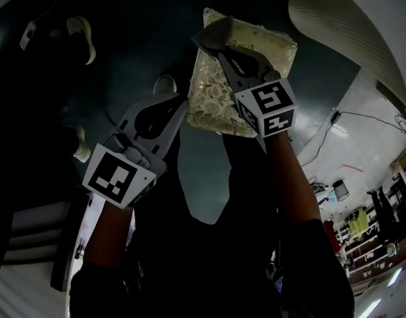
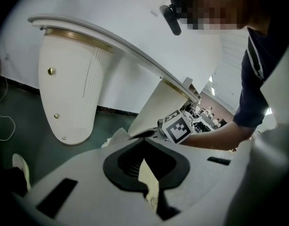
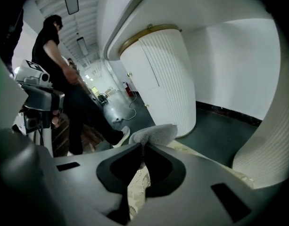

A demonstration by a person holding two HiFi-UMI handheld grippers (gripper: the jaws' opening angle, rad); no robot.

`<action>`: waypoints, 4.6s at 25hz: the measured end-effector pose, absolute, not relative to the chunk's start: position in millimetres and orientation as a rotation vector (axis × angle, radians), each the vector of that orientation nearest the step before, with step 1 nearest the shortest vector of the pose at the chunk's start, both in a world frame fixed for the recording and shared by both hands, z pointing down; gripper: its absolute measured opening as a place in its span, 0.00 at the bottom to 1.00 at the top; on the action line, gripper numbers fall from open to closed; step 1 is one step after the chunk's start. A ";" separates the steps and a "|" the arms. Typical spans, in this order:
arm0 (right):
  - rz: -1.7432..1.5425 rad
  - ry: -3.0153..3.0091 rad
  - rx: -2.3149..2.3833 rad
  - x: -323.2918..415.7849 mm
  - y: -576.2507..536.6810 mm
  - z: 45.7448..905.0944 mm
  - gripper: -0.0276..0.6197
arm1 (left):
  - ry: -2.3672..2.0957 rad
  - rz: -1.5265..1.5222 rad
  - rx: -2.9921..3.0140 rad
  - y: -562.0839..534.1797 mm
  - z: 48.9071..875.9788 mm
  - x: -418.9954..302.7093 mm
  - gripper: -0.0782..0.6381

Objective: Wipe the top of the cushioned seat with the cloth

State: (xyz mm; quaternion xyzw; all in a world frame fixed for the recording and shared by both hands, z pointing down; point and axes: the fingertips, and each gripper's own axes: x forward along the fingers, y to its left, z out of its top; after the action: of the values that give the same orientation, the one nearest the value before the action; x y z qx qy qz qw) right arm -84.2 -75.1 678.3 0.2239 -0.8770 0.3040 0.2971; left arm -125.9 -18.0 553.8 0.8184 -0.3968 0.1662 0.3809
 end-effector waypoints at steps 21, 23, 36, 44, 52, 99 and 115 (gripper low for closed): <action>0.851 -2.228 0.633 -55.0 -81.0 720.8 0.10 | -0.946 0.475 2.063 -10.8 566.3 -104.0 0.12; 0.857 -2.216 0.649 -43.6 -82.5 720.7 0.10 | -0.938 0.469 2.080 -15.2 562.3 -96.7 0.12; 0.884 -2.155 0.751 28.6 -92.7 726.1 0.10 | -0.843 0.518 2.098 -23.4 563.9 -41.4 0.12; 0.917 -2.128 0.837 63.9 -92.7 729.8 0.10 | -0.787 0.535 2.139 -32.1 561.4 -15.3 0.12; 0.927 -2.090 0.899 95.5 -95.5 730.8 0.10 | -0.765 0.552 2.149 -34.3 560.5 1.5 0.12; 0.987 -2.088 0.876 -44.4 17.3 719.6 0.10 | -0.702 0.582 2.154 53.8 550.6 -112.1 0.12; 1.018 -2.006 1.018 63.0 31.2 730.4 0.10 | -0.557 0.625 2.217 54.2 552.0 -26.5 0.12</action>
State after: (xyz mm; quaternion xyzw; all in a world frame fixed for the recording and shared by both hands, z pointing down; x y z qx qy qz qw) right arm 63.0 31.2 730.4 0.3893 -0.7670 0.3892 0.3297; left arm -26.5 54.2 552.0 0.8667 -0.2177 0.2442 0.3765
